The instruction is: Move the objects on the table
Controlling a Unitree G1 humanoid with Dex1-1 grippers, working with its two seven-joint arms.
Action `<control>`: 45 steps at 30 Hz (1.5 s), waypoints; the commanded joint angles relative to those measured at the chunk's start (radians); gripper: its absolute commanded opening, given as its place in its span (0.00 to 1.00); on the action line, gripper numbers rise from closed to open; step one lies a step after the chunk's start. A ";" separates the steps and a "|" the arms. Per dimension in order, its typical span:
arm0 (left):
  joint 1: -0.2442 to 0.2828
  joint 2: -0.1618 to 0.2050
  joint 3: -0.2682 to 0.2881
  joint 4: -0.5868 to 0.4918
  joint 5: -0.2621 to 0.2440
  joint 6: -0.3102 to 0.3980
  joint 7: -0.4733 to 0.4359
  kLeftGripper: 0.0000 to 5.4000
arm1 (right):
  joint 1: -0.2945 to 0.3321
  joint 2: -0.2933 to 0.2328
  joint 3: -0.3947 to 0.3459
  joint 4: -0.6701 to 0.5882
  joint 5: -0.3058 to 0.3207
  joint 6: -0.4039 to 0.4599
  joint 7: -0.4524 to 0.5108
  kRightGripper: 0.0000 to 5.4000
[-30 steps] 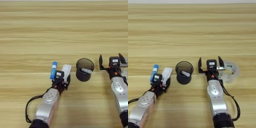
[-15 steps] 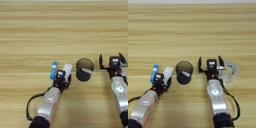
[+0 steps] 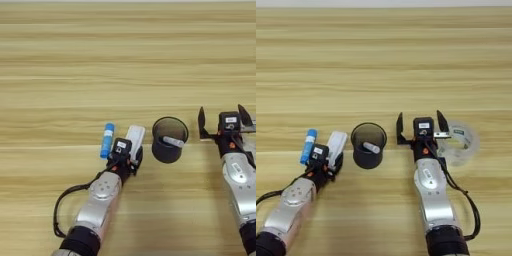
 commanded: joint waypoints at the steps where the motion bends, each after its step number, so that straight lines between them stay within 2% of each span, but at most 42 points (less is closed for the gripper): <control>1: 0.004 -0.053 -0.003 0.029 0.010 0.019 0.005 0.53 | 0.003 0.007 0.003 -0.008 -0.002 0.012 -0.004 1.00; 11: 0.004 -0.052 -0.006 0.030 0.014 0.017 0.007 0.53 | 0.005 0.007 0.004 -0.011 -0.001 0.014 -0.004 1.00; 12: 0.004 -0.052 -0.007 0.029 0.015 0.018 0.009 0.58 | 0.005 0.007 0.004 -0.011 -0.001 0.014 -0.004 1.00; 14: 0.005 -0.052 -0.007 0.028 0.017 0.021 0.011 0.62 | 0.005 0.007 0.004 -0.012 -0.001 0.015 -0.004 1.00; 29: 0.004 -0.056 -0.003 0.025 0.016 0.014 0.005 0.84 | 0.004 0.007 0.005 -0.012 -0.002 0.016 -0.005 1.00; 37: 0.008 -0.059 -0.002 0.007 0.006 -0.004 -0.009 0.99 | 0.003 0.008 0.006 -0.009 -0.002 0.015 -0.006 1.00; 45: 0.012 -0.071 -0.004 -0.020 -0.021 -0.047 -0.046 1.00 | -0.001 0.007 0.007 -0.003 -0.002 0.014 -0.005 1.00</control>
